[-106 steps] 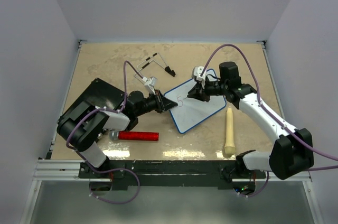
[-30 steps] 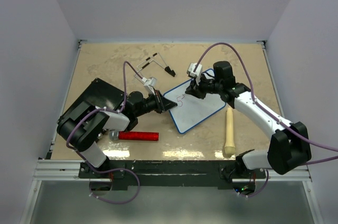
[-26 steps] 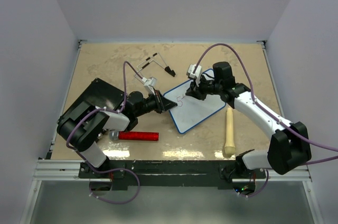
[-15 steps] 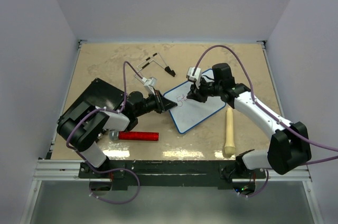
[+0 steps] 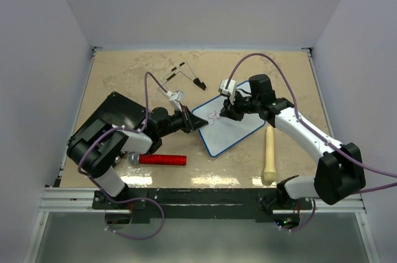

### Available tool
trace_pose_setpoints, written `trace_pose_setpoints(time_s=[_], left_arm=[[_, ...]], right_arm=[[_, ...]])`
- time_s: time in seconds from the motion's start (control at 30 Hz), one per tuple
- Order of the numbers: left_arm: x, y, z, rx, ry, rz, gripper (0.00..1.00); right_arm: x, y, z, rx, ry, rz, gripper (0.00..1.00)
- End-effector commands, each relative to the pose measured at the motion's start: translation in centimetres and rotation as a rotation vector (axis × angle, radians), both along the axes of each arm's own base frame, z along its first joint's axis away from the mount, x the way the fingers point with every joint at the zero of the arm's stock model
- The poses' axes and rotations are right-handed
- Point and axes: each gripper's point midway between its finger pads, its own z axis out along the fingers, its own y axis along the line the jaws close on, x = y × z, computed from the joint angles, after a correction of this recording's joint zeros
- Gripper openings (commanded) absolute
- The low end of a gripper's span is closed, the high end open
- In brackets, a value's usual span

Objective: Write a sentence on the whiteboard

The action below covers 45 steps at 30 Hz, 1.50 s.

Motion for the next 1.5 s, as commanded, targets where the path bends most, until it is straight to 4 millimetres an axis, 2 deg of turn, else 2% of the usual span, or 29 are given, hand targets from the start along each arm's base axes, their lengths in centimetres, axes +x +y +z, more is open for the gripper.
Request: trace_pose_setpoints(time_s=[0.0, 0.17, 0.27, 0.3, 0.43, 0.5, 0.63, 0.83, 1.2, 1.47], left_arm=[[-0.2, -0.8, 2.3, -0.042, -0.11, -0.042, 0.0], [-0.2, -0.8, 2.2, -0.041, -0.109, -0.042, 0.0], [-0.2, -0.8, 2.1, -0.041, -0.108, -0.042, 0.0], [-0.2, -0.7, 2.1, -0.041, -0.108, -0.042, 0.0], [-0.2, -0.8, 2.0, -0.041, -0.108, -0.044, 0.0], [-0.2, -0.9, 2.0, -0.043, -0.108, -0.047, 0.0], [-0.2, -0.9, 2.1, -0.045, -0.109, -0.048, 0.0], [-0.3, -0.9, 2.3, -0.05, -0.112, -0.049, 0.0], [-0.4, -0.8, 2.1, -0.051, -0.112, -0.051, 0.0], [-0.4, -0.8, 2.2, -0.055, -0.115, -0.049, 0.0]], right_arm=[[1.9, -0.6, 2.9, 0.018, -0.108, -0.069, 0.0], [2.2, -1.0, 3.5, 0.029, -0.114, -0.077, 0.0], [0.9, -0.5, 4.5, 0.068, -0.119, 0.007, 0.0], [0.0, -0.2, 5.5, 0.101, -0.129, 0.047, 0.0], [-0.3, -0.5, 6.7, 0.124, -0.159, 0.036, 0.0], [0.0, -0.9, 6.7, 0.125, -0.155, 0.02, 0.0], [0.8, -1.6, 5.0, 0.115, -0.097, 0.006, 0.0], [0.2, -1.0, 3.4, 0.126, -0.047, 0.058, 0.0], [-0.5, -0.9, 4.6, 0.146, -0.093, 0.099, 0.0], [-0.1, -1.3, 4.4, 0.136, -0.103, 0.091, 0.0]])
